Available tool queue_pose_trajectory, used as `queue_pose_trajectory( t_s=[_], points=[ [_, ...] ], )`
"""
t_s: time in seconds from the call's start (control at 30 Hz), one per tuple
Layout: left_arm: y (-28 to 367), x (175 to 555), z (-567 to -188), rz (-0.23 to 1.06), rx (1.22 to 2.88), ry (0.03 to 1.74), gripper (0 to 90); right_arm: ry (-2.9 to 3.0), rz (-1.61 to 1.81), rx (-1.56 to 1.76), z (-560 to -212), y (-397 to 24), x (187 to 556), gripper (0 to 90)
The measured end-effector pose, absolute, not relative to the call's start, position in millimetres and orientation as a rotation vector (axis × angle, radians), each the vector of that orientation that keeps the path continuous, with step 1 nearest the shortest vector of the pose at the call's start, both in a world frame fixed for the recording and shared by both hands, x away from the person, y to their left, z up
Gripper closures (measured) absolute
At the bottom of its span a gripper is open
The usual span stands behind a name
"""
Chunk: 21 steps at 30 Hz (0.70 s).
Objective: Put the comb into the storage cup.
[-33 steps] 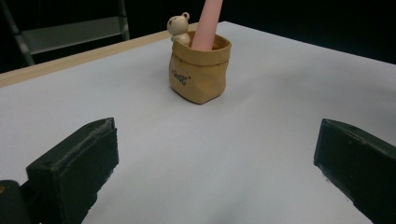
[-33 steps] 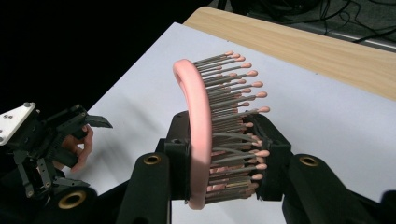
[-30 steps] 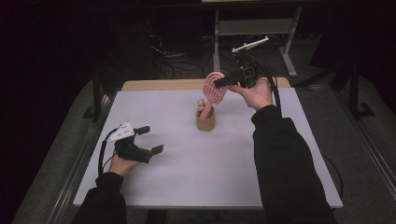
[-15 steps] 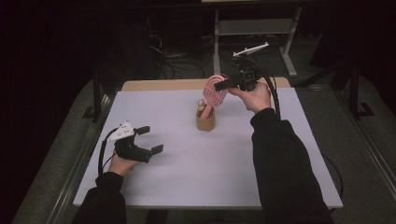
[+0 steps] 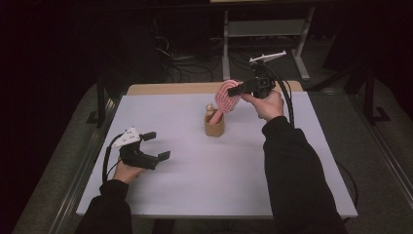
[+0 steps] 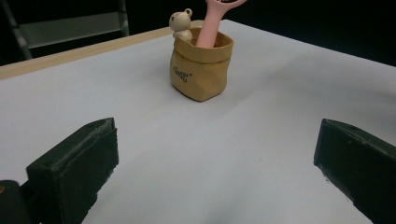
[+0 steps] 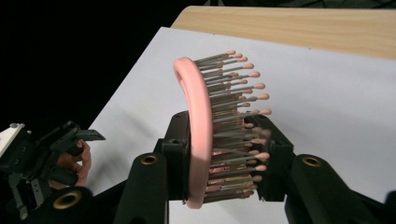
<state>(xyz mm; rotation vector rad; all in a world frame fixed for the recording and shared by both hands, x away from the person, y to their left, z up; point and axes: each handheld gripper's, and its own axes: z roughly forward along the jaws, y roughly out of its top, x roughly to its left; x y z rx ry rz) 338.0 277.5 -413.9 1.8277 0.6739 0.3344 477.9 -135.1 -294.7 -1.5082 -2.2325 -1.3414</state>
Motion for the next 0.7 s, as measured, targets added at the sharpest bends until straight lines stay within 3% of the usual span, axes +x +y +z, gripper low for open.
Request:
queue_pose_trajectory(
  t_s=[0.17,0.37,0.53,0.7],
  points=[
    [277,339,-415,0.322,1.834,0.682,0.0,-2.23,-1.294,-1.567,-296,-140,477,48.3],
    [275,339,-416,0.318,1.846,0.675,0.0,-2.215,-1.246,-1.588,-300,-145,476,42.6],
    [276,339,-416,0.308,1.841,0.684,0.0,-2.181,-1.249,-1.559,-302,-149,477,24.5],
    [276,339,-415,0.304,1.838,0.687,0.0,-2.22,-1.324,-1.549,-296,-154,473,13.1]
  ],
)
